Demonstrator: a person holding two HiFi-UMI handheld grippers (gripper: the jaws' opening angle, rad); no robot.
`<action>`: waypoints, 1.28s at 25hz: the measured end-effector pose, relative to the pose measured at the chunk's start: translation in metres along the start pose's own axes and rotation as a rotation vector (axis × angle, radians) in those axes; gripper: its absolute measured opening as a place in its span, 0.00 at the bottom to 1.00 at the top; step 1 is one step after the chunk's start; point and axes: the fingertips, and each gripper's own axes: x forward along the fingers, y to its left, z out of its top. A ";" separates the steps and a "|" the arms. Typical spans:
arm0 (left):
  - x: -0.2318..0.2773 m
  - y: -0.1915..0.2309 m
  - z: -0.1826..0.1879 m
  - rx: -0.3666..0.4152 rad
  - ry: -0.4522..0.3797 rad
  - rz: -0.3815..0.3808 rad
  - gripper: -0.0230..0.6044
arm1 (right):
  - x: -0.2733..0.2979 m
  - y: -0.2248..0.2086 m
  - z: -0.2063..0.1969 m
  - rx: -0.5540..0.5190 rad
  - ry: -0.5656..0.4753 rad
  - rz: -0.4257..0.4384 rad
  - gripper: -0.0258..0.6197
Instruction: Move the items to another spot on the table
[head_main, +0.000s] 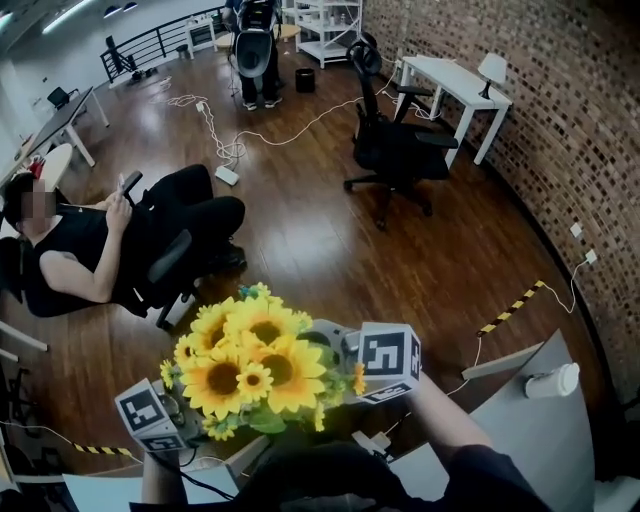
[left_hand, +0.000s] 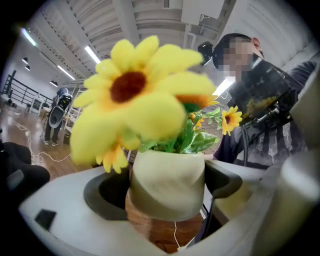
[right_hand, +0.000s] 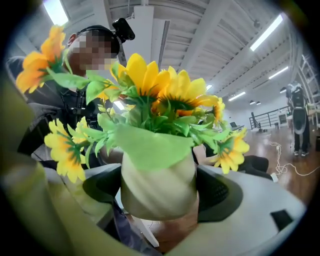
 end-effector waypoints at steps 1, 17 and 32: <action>-0.005 0.007 0.000 -0.001 -0.013 -0.008 0.80 | 0.006 -0.006 -0.001 -0.020 0.017 0.002 0.77; -0.030 0.099 0.018 -0.037 -0.124 -0.116 0.80 | 0.048 -0.090 0.013 0.100 0.127 -0.137 0.77; 0.129 0.126 0.035 0.000 0.023 -0.365 0.80 | -0.103 -0.144 0.012 0.076 -0.004 -0.392 0.77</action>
